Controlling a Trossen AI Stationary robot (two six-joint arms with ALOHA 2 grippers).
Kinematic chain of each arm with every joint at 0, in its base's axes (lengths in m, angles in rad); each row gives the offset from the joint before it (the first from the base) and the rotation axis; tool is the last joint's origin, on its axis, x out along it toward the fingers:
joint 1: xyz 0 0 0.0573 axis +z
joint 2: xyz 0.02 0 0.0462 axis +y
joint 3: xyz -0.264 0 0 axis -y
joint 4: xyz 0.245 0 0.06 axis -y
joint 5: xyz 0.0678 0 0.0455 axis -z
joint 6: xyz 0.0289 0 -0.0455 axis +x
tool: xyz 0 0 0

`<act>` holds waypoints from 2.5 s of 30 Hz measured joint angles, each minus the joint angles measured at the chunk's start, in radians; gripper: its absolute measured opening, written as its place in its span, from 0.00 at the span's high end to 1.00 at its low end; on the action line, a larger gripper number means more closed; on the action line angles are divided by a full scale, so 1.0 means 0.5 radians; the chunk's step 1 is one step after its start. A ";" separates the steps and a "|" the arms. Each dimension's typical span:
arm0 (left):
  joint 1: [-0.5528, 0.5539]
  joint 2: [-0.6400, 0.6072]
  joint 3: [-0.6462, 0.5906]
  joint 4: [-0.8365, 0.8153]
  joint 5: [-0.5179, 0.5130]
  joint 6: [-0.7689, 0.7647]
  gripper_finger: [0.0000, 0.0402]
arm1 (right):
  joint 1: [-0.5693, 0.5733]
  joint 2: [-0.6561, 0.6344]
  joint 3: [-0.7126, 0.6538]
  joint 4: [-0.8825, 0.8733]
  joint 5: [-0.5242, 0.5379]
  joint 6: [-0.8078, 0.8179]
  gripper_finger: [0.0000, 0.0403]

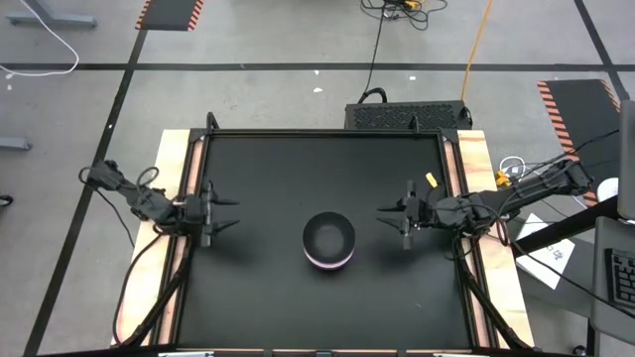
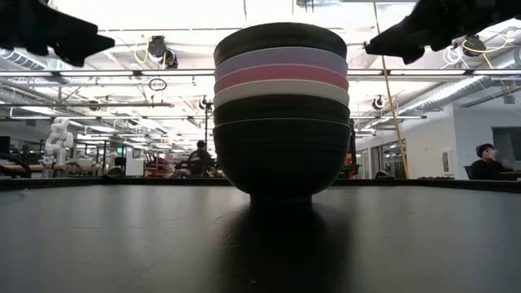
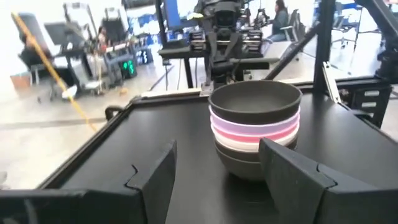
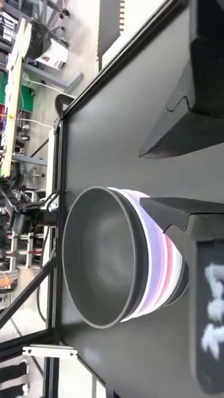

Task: Nest bowls inside each other
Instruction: Return to Home Position

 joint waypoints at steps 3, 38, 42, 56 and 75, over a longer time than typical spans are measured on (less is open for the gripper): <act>0.006 -0.001 -0.182 0.290 0.040 0.180 0.42 | 0.000 -0.001 0.000 0.001 -0.001 -0.046 0.75; 0.141 -0.005 -0.202 -0.002 0.848 0.299 0.42 | -0.008 -1.148 -0.362 -0.522 -0.645 -0.036 0.75; 0.140 -0.005 -0.202 -0.037 0.888 0.317 0.42 | -0.008 -1.301 -0.362 -0.613 -0.702 -0.020 0.75; 0.141 -0.005 -0.210 -0.111 0.885 0.244 0.42 | -0.010 -1.558 -0.499 -0.628 -0.471 0.177 0.75; 0.520 -0.005 -0.211 -0.120 0.988 0.324 0.42 | -0.014 -1.559 -0.847 -0.196 -0.322 -0.041 0.75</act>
